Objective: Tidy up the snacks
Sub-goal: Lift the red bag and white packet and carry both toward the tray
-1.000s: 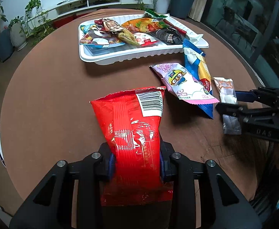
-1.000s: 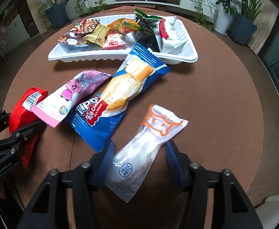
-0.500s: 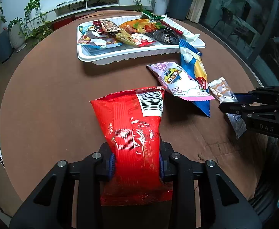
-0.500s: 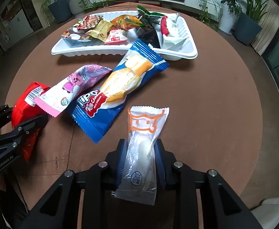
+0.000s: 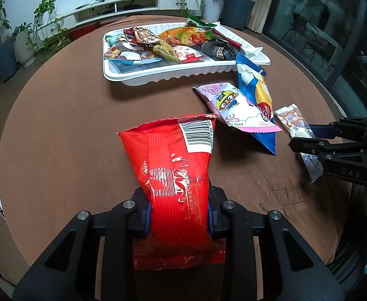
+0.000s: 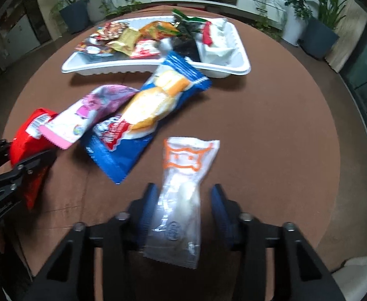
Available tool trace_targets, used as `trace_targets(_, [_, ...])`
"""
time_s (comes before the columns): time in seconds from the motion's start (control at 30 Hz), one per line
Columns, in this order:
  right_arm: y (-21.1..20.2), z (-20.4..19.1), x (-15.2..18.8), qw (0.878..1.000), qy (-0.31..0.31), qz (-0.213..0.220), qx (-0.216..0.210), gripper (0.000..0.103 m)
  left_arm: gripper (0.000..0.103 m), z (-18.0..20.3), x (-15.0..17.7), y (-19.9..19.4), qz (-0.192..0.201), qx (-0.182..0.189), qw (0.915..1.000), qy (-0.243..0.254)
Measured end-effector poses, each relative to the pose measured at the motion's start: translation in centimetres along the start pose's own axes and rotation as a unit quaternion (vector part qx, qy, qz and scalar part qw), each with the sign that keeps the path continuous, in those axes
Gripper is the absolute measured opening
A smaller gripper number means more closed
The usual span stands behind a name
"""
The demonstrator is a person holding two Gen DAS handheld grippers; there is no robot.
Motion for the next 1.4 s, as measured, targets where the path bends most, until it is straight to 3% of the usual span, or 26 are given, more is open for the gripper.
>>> trace_targets(0.07, [-0.1, -0.5, 0.0, 1.0, -0.008, 0.001, -0.001, 0.029, 0.028, 0.0, 0.0, 0.0, 0.001, 0.0, 1.0, -0.001])
trace_targets(0.27, [-0.2, -0.9, 0.1, 1.0, -0.016, 0.001, -0.006, 0.024, 0.028, 0.0, 0.1, 0.0, 0.001, -0.003, 1.0, 0.0])
trace_targets(0.53, [-0.4, -0.5, 0.0, 0.999, -0.007, 0.004, -0.042, 0.02, 0.026, 0.2, 0.0, -0.4, 0.005, -0.001, 1.0, 0.001])
trace_targets(0.97, [-4.0, 2.5, -1.2, 0.996, 0.022, 0.048, -0.067, 0.02, 0.026, 0.1, -1.4, -3.6, 0.037, 0.012, 0.9992, -0.009])
trace_targets(1.17, [-5.7, 5.2, -4.1, 0.995, 0.033, 0.075, -0.061, 0.02, 0.026, -1.9, -4.7, -5.6, 0.061, 0.015, 0.9976, -0.026])
trace_targets(1.4, [-9.0, 5.9, -12.1, 0.989, 0.014, 0.129, -0.069, 0.02, 0.026, -4.4, -12.7, -7.5, 0.091, 0.001, 0.9954, -0.029])
Point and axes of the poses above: each gripper's, at about its wrist camera, not at the fingertips, and y roughly the way its jaws point, z to its right, x to its underside, the point moved 4 cm from there along y, roughly the way its jaws point, and after that the axes turned 8 degrees about -z, right-handed, at the moved point
